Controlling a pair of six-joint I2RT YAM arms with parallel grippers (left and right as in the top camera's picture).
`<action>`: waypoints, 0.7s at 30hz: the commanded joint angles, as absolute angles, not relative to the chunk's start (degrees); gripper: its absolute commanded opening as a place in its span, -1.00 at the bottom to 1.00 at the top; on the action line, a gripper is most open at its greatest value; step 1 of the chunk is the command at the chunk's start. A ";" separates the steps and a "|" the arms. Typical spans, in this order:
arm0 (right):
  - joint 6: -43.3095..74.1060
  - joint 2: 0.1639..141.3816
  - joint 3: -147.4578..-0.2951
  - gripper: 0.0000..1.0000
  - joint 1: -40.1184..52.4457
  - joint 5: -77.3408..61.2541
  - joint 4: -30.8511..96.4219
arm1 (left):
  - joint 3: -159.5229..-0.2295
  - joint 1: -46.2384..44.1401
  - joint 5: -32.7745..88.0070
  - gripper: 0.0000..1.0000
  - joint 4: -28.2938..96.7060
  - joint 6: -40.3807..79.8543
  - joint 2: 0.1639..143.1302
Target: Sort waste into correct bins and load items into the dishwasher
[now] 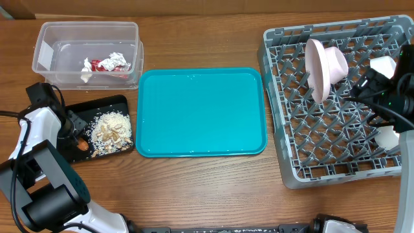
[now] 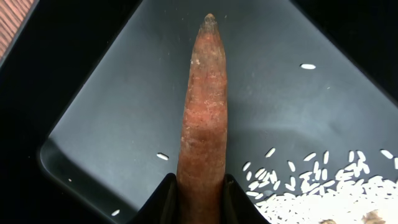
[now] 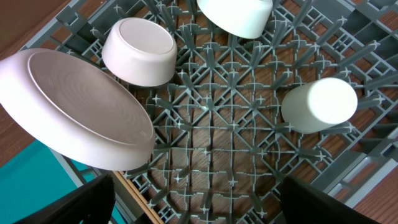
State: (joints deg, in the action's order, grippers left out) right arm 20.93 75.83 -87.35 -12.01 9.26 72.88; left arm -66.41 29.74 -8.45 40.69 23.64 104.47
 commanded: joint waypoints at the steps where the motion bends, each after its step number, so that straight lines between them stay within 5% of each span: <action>1: 20.75 75.99 -87.72 0.75 -12.23 9.54 72.62 | -65.28 29.89 -9.63 -0.61 40.23 23.14 103.50; 4: 20.75 75.99 -87.72 0.75 -12.23 9.54 72.60 | -65.01 29.89 -9.61 -0.46 40.25 23.14 103.50; 10: 20.75 75.99 -87.72 0.76 -12.23 9.52 72.60 | -65.91 29.89 -9.41 0.22 41.82 21.80 103.26; 16: 20.71 75.99 -87.72 0.88 -12.05 6.79 70.98 | -72.73 28.91 -8.88 0.27 47.55 21.80 101.01; 21: 6.09 76.66 -87.72 0.92 -7.42 -16.08 63.18 | -80.66 22.48 0.14 0.40 49.78 13.58 96.16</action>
